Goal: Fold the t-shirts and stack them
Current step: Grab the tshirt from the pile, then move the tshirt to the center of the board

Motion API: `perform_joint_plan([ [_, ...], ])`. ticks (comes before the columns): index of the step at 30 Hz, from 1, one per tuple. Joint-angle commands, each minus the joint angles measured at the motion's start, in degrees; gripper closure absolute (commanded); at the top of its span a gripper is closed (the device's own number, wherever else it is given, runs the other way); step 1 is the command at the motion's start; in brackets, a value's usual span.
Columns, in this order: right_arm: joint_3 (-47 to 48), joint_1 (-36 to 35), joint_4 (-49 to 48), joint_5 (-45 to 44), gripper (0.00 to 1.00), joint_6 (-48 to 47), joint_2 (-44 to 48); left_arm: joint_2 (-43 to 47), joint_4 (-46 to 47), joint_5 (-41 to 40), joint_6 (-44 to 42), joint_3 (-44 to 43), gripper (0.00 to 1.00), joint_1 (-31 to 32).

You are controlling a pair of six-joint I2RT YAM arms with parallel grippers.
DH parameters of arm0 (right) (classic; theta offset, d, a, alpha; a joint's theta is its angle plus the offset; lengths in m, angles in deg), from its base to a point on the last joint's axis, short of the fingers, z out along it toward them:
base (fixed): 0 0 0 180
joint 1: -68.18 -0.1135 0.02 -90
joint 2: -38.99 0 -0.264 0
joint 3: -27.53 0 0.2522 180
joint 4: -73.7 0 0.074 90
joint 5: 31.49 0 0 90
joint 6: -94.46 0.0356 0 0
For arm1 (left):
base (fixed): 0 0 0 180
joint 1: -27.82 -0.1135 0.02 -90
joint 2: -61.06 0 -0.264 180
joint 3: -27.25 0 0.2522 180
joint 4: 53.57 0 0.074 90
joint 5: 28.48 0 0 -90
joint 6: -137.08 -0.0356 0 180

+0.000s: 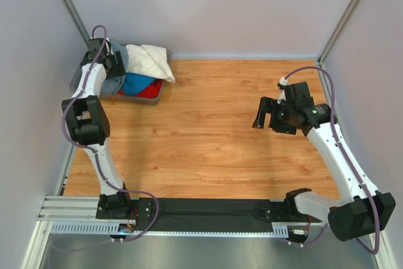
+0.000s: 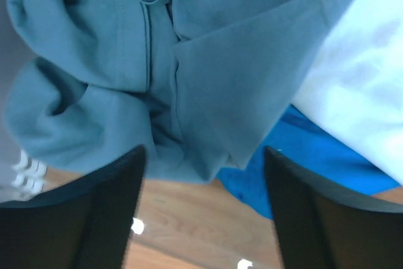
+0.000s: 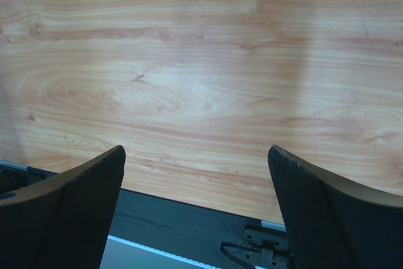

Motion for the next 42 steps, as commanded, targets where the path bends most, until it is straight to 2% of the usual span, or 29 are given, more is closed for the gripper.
perform_joint_plan([
  [1,2.05,-0.13,-2.84,0.27,0.04,0.25,-0.93,-3.52,0.93,1.80,-0.23,-4.21,0.24,-1.25],
  [3,2.14,-0.22,-3.11,1.59,0.05,0.60,-1.72,-6.85,0.51,3.29,-1.10,-6.84,0.37,-1.34],
  [4,2.49,-0.13,-2.67,1.86,0.05,0.78,-2.50,-7.74,-0.02,3.99,-1.28,-9.72,0.55,-1.34],
  [5,2.67,-0.13,-2.41,2.21,0.06,1.04,-2.86,-8.36,-0.64,4.43,-1.11,-10.80,0.67,-1.34],
  [7,2.67,-0.13,-2.41,2.30,0.07,1.13,-3.13,-8.72,-1.43,5.40,-0.23,-14.12,1.00,-1.34],
  [11,2.41,-0.22,-3.02,3.09,0.07,1.13,-2.60,-3.99,-5.20,9.18,5.72,-17.92,1.00,-1.08],
  [15,2.32,-0.22,-3.37,4.49,0.08,1.13,-1.02,9.17,-5.82,11.38,10.66,-16.70,1.00,1.91],
  [20,3.98,-0.22,0.57,6.34,0.08,-0.10,0.56,21.67,-8.11,15.33,18.91,-17.84,1.00,6.48],
  [24,3.64,-0.22,1.55,7.31,0.07,-1.59,3.28,35.10,-10.48,16.39,24.55,-16.52,1.00,7.28],
  [28,0.84,-1.00,1.29,8.27,0.07,-1.33,6.26,44.17,-15.48,24.36,30.18,-12.85,1.00,7.54],
  [29,0.04,-1.10,0.85,8.71,0.07,-0.55,6.89,45.93,-19.58,25.52,31.05,-11.18,1.00,7.63],
  [30,-0.66,-1.10,0.50,9.93,0.07,-0.02,8.28,50.39,-21.02,26.84,31.58,-8.55,0.99,8.15],
  [31,-1.37,-1.18,-0.20,10.55,0.07,0.51,9.08,53.21,-21.64,30.07,32.11,-0.08,0.76,8.50],
  [32,-2.68,-1.18,-0.64,11.69,0.07,1.47,9.79,56.20,-21.91,31.32,32.55,5.05,0.62,8.94],
  [33,-3.39,-1.27,-0.82,12.40,0.06,1.92,11.10,62.58,-21.91,32.12,32.03,10.32,0.54,9.64],
  [34,-4.00,-1.62,-1.35,13.28,0.06,2.27,11.81,65.69,-22.43,31.69,31.16,20.03,0.38,11.91],
  [36,-5.94,-2.58,-1.79,14.78,0.06,2.62,13.47,73.32,-28.30,31.25,27.49,30.61,0.26,12.37],
  [37,-6.55,-3.55,-2.05,14.87,0.06,2.54,13.83,75.55,-30.50,30.64,26.33,33.37,0.24,12.46],
  [38,-7.26,-5.65,-2.40,14.78,0.06,2.54,14.10,77.74,-34.96,29.76,25.45,35.75,0.17,12.46],
  [40,-9.80,-9.16,-3.54,14.78,0.05,2.97,13.84,83.55,-37.72,28.70,25.26,42.15,0.07,12.37],
  [42,-12.95,-11.89,-5.30,15.57,0.05,4.11,13.22,87.76,-40.63,28.00,27.53,47.95,0.07,12.37],
])
